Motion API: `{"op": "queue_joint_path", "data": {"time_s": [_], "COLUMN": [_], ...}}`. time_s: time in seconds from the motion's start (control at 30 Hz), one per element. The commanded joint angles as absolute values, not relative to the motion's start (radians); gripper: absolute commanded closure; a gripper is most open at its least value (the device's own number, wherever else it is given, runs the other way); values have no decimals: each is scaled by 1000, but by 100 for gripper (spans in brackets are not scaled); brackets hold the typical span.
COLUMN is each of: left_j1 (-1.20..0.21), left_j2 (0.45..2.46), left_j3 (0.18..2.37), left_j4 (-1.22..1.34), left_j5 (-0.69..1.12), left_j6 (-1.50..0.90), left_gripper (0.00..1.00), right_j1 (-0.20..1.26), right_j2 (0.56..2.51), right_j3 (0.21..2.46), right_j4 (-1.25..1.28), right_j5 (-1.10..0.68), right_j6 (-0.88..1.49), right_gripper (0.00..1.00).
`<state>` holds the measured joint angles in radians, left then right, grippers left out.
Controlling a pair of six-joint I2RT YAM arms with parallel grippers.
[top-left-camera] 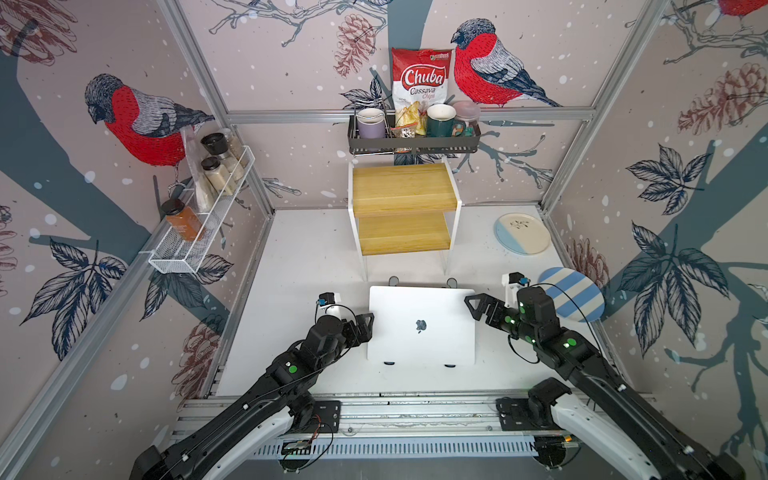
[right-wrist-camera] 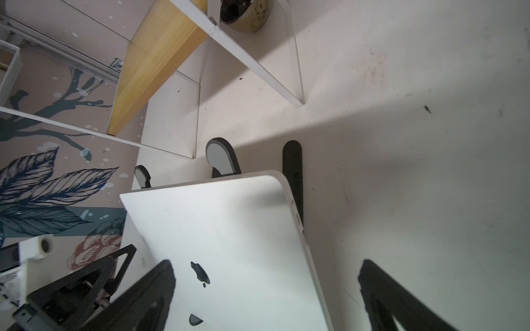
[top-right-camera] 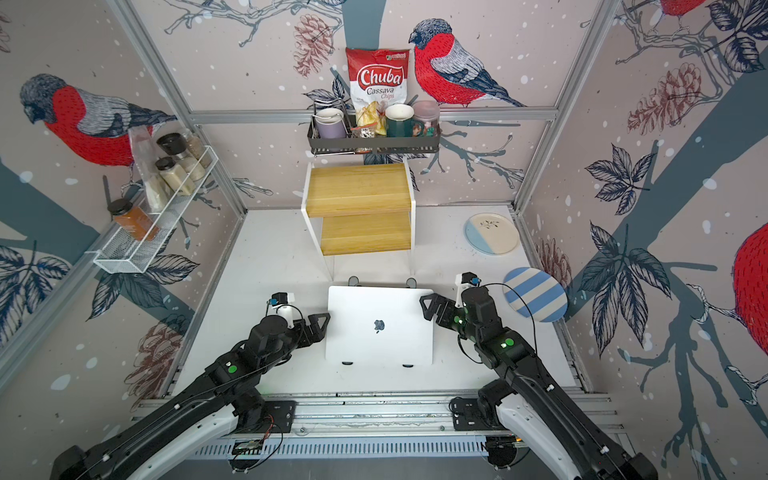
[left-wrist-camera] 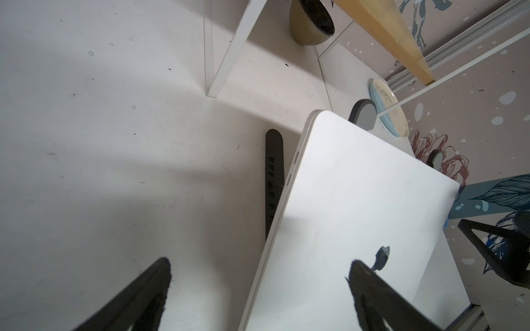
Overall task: Close the laptop lid and set it aside
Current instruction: Close the lid of the laptop, then pick up the laptop from the computer stand.
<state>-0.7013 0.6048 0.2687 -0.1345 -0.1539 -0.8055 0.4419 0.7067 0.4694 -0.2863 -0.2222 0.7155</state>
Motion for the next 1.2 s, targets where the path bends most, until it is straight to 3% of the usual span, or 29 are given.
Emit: {"op": "queue_joint_path", "data": {"time_s": [0.0,0.27,0.93,1.17], "left_j1": [-703,-702,-703,-703], "left_j2": [644,707,953,1062], "left_j3": [249,190,156,167], "left_j4": [29,213,470,564], "left_j5": [-118,-63,3,55], "left_j6": [-810,-840,-930,-964], "left_gripper": [4,4,4,4], "right_j1": [367,338,406,432], "right_j2": [718,853,897,875], "right_j3": [417,328,221,222], "right_j4": [-173,61,215,233], "right_j5": [-471,-684,-619,-627], "right_j6": [673,661,722,744], "right_gripper": [0,0,18,29]}}
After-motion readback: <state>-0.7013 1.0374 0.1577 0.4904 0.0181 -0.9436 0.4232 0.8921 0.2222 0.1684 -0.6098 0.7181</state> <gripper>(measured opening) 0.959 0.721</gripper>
